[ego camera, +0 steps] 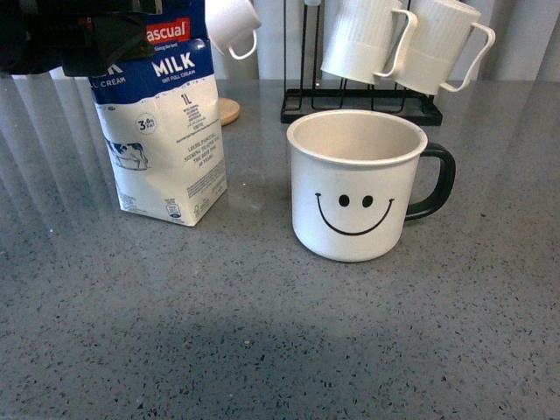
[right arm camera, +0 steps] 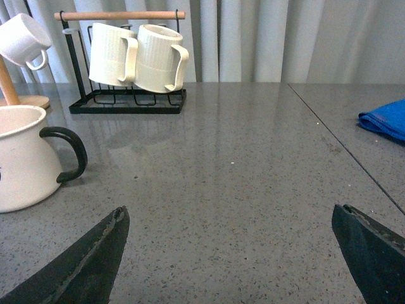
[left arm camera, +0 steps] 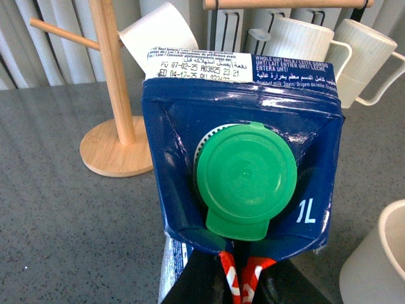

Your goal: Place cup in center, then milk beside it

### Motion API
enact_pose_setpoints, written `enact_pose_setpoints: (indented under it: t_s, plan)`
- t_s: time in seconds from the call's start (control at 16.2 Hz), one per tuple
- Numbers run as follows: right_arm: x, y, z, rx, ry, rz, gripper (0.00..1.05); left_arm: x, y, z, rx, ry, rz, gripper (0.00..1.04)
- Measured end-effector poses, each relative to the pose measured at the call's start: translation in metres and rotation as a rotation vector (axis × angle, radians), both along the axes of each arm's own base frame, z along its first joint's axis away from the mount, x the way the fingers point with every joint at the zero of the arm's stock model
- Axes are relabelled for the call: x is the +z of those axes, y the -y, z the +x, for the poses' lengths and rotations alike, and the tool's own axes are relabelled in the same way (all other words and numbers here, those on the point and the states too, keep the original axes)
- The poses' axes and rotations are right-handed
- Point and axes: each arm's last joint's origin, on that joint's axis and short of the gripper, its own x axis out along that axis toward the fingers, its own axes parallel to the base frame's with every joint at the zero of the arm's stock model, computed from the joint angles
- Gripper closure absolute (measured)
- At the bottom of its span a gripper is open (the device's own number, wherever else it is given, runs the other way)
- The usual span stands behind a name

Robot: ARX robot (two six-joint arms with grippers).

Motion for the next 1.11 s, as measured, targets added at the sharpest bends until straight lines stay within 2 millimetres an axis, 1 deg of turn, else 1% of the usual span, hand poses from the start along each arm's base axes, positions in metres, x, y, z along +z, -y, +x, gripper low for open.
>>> enact_pose_setpoints:
  t_s: [0.06,0.31,0.49,0.62,0.8,0.93,1.11]
  plan:
    - [0.000,0.000,0.000,0.000,0.000,0.000,0.07,0.001,0.001,-0.004,-0.004,0.002,0.001,1.02]
    - [0.000,0.000,0.000,0.000,0.000,0.000,0.07,0.011,0.001,-0.029,0.038,0.045,-0.017,1.02]
    - [0.000,0.000,0.000,0.000,0.000,0.000,0.07,0.020,0.009,-0.053,0.075,0.080,-0.079,1.02]
    - [0.000,0.000,0.000,0.000,0.000,0.000,0.07,0.018,0.017,-0.062,0.085,0.077,-0.125,1.02]
    - [0.000,0.000,0.000,0.000,0.000,0.000,0.07,0.010,0.025,-0.061,0.109,0.062,-0.165,1.02]
    - [0.000,0.000,0.000,0.000,0.000,0.000,0.07,-0.001,0.037,-0.056,0.123,0.042,-0.167,1.02]
    - [0.000,0.000,0.000,0.000,0.000,0.000,0.07,-0.009,0.047,-0.054,0.115,0.015,-0.173,1.02]
